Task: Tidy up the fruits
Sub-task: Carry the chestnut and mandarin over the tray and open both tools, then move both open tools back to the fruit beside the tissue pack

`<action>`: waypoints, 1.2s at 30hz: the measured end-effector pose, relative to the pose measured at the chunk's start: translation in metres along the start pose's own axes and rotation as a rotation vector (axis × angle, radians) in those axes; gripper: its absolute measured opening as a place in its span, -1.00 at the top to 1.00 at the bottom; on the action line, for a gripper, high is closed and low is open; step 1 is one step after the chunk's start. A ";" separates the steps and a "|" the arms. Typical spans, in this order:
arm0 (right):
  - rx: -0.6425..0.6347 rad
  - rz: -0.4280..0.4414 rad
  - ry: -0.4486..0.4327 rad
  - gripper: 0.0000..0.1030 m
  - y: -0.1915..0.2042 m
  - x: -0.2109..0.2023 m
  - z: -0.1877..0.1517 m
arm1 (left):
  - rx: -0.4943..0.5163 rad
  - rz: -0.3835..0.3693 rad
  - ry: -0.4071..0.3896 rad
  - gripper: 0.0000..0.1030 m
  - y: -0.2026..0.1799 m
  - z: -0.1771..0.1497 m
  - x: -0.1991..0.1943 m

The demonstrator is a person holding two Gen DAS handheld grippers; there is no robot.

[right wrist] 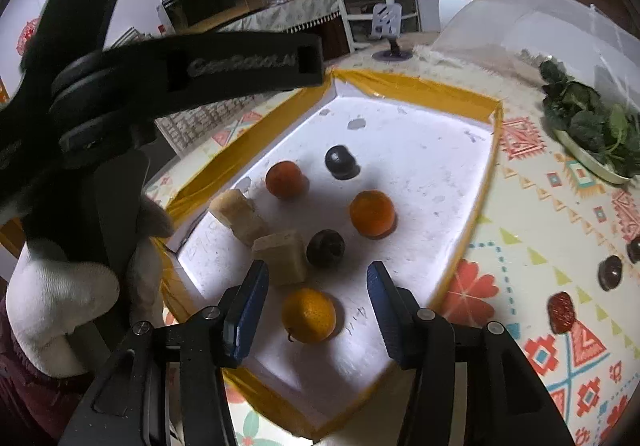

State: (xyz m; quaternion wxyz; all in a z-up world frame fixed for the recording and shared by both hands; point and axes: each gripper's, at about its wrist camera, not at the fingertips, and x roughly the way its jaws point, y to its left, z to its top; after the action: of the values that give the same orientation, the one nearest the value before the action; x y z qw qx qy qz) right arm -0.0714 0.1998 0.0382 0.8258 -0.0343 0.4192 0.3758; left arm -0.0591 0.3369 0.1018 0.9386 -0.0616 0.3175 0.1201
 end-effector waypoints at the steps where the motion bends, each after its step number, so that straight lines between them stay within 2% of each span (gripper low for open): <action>1: 0.009 -0.002 -0.010 -0.08 -0.003 -0.006 -0.002 | 0.003 0.011 -0.012 -0.47 -0.003 -0.001 -0.006; 4: 0.046 -0.017 -0.041 -0.08 -0.017 -0.026 -0.010 | 0.012 0.015 -0.046 -0.52 -0.014 -0.003 -0.025; 12: 0.191 -0.103 -0.110 -0.13 -0.074 -0.082 -0.046 | 0.064 -0.097 -0.069 -0.61 -0.066 -0.022 -0.063; 18: 0.324 -0.168 -0.145 -0.13 -0.123 -0.120 -0.080 | 0.138 -0.151 -0.048 -0.62 -0.115 -0.045 -0.072; 30: 0.421 -0.266 -0.200 -0.16 -0.182 -0.175 -0.127 | 0.229 -0.222 -0.017 -0.62 -0.182 -0.076 -0.080; 32: 0.433 -0.299 -0.228 -0.21 -0.192 -0.187 -0.131 | 0.245 -0.234 -0.017 -0.62 -0.189 -0.078 -0.079; 34: 0.435 -0.352 -0.257 -0.43 -0.199 -0.199 -0.131 | 0.274 -0.248 -0.019 -0.62 -0.199 -0.082 -0.078; 36: 0.419 -0.446 -0.296 -0.63 -0.204 -0.214 -0.132 | 0.301 -0.252 -0.019 -0.62 -0.207 -0.085 -0.076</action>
State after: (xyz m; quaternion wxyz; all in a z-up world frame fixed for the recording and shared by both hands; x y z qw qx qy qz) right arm -0.1051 -0.1221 0.0543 0.9286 0.1001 0.3451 0.0925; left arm -0.1121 0.1074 0.0895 0.9479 0.0412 0.3125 -0.0466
